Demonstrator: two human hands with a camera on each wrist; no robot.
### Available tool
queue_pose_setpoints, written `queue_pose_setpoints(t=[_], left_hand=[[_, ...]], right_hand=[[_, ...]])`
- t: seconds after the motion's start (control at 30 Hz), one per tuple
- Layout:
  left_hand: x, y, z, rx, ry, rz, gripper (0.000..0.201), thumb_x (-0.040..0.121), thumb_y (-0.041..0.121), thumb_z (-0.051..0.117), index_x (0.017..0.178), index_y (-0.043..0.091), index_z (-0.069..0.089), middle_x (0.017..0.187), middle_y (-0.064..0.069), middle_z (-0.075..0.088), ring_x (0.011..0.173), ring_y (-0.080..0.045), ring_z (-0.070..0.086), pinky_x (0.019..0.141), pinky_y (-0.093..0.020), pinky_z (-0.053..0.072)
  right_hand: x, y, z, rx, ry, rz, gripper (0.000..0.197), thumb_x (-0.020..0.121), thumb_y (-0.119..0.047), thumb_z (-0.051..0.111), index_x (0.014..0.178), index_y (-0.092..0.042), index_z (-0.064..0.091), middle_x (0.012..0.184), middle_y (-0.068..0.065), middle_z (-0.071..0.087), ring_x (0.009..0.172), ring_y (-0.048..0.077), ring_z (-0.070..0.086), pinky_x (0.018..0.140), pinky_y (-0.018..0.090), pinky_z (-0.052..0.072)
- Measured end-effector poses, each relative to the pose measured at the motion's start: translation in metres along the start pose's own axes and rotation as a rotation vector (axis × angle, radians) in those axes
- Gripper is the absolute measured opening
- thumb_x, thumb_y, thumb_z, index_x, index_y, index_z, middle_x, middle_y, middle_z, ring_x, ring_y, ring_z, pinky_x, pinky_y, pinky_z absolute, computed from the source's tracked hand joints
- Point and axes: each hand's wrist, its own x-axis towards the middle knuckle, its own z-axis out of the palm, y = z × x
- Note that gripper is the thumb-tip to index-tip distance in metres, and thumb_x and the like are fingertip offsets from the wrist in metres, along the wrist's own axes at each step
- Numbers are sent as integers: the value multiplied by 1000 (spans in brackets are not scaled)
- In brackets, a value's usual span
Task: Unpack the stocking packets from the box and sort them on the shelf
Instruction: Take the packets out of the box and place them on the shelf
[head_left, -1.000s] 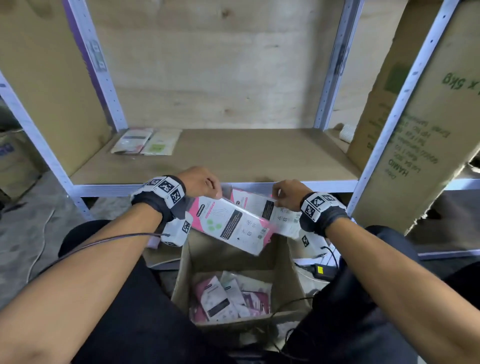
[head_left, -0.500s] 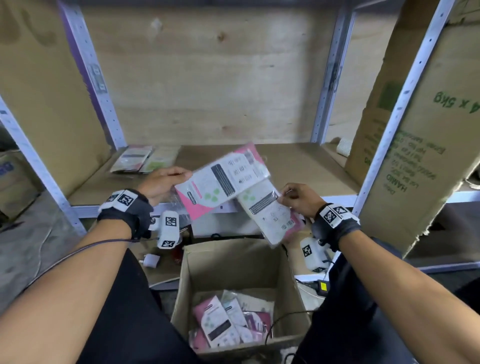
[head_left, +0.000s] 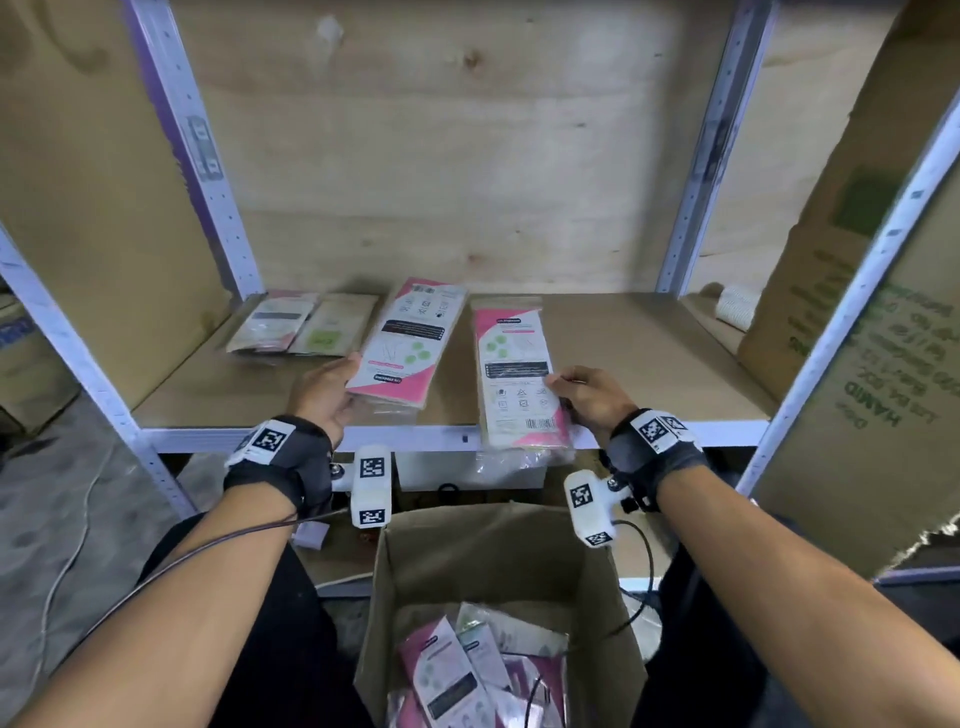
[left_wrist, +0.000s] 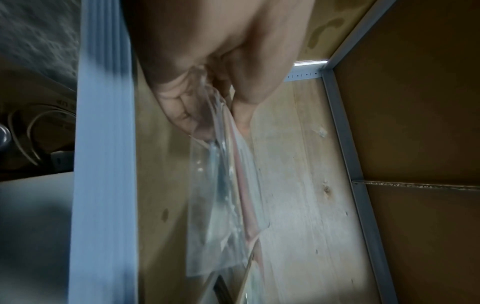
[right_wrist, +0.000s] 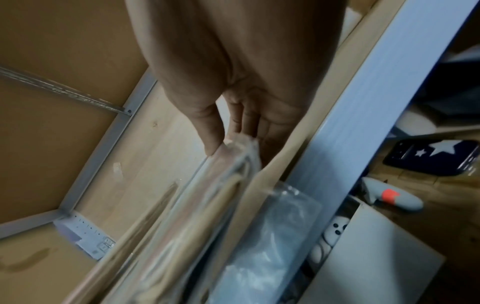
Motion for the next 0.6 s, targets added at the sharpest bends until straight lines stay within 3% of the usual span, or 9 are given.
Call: queue_pose_setpoints(t=[0.1, 0.17, 0.27, 0.43, 0.6], left_hand=[[16, -1, 0, -25, 76, -15, 10, 96, 20, 63, 104, 15, 66, 99, -6, 72, 69, -15, 67, 53, -24, 53], [26, -1, 0, -34, 99, -28, 14, 97, 22, 62, 109, 16, 65, 94, -3, 71, 68, -15, 67, 53, -24, 55], [42, 3, -3, -25, 125, -23, 16, 97, 22, 61, 111, 14, 65, 92, -4, 72, 53, -11, 66, 56, -27, 44], [69, 12, -16, 12, 164, -14, 12, 98, 21, 58, 104, 13, 64, 112, -15, 72, 46, -14, 45, 33, -20, 24], [96, 22, -34, -44, 244, -12, 24, 99, 21, 58, 119, 12, 66, 108, -9, 73, 52, -13, 63, 32, -14, 37]], right_hand=[[18, -4, 18, 49, -19, 69, 10, 94, -18, 63, 89, -10, 59, 80, 17, 61, 68, 27, 55, 54, 27, 43], [30, -9, 32, 84, -32, 103, 11, 95, -16, 63, 86, -11, 59, 82, 15, 63, 66, 25, 57, 57, 30, 49], [51, -18, 54, 147, -57, 112, 12, 95, -10, 61, 84, -8, 57, 88, 17, 63, 75, 27, 58, 71, 41, 50], [82, -33, 91, 152, -97, 119, 7, 95, -10, 61, 98, -4, 58, 94, 18, 65, 77, 27, 59, 70, 37, 49], [108, -43, 127, 185, -141, 125, 7, 96, -9, 58, 100, -3, 57, 93, 17, 65, 72, 24, 61, 67, 34, 51]])
